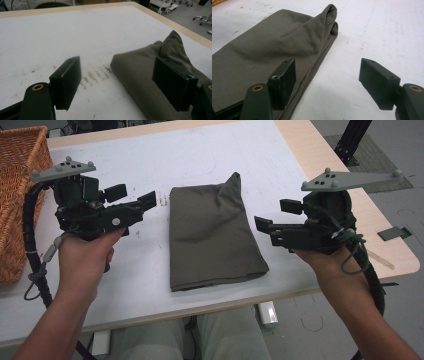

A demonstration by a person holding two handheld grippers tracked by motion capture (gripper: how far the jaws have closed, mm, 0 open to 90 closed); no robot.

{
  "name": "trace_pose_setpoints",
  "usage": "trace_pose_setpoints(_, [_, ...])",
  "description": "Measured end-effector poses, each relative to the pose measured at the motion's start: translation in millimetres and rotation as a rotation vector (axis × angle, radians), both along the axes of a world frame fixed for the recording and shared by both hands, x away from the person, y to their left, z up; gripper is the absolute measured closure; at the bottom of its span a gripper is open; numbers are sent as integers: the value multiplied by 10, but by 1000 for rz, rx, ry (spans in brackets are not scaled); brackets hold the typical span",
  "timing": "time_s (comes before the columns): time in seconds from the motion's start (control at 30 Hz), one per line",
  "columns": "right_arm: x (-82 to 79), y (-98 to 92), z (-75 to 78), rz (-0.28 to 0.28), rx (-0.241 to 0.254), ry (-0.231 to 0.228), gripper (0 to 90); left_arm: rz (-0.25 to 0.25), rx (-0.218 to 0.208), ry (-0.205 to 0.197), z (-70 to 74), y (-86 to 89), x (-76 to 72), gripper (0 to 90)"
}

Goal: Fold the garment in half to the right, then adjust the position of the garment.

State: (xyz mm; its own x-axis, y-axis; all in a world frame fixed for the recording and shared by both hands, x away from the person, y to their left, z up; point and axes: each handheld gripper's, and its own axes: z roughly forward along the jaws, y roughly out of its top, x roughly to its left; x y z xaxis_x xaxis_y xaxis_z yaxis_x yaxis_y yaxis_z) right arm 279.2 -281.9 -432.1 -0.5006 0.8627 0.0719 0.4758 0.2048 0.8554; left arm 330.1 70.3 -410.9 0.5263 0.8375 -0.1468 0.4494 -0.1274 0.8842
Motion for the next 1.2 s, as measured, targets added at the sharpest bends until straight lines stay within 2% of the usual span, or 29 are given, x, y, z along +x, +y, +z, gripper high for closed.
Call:
trace_pose_setpoints(0.3, [-15,-21,-1,-5,6,-7,302,-1,0,-8,19,1,6,242])
trace_pose_setpoints(0.47, [-9,-16,-5,-2,5,-5,302,-8,3,-8,32,-25,72,243])
trace_pose_setpoints(0.53, [-10,-12,-8,0,9,-1,302,-17,6,-14,28,-45,104,277])
trace_pose_setpoints(0.6, [-14,-6,-10,5,11,2,303,-45,6,1,15,-86,169,280])
trace_pose_setpoints(0.63, [-21,0,-9,8,10,5,305,-59,26,12,12,-128,216,281])
trace_pose_setpoints(0.7, [-34,11,-5,13,9,5,314,-84,39,17,3,-186,281,289])
trace_pose_setpoints(0.8, [-56,23,4,17,6,7,316,-168,58,38,-13,-291,413,296])
trace_pose_setpoints(0.93, [-88,12,13,15,6,13,317,-284,95,27,-25,-428,566,368])
trace_pose_setpoints(1.03, [-102,5,11,19,3,22,319,-347,115,26,-46,-512,692,445])
trace_pose_setpoints(1.07, [-104,7,10,19,-1,24,319,-352,127,32,-58,-533,732,471])
trace_pose_setpoints(1.2, [-93,17,8,27,-3,34,320,-363,119,86,-146,-536,871,522])
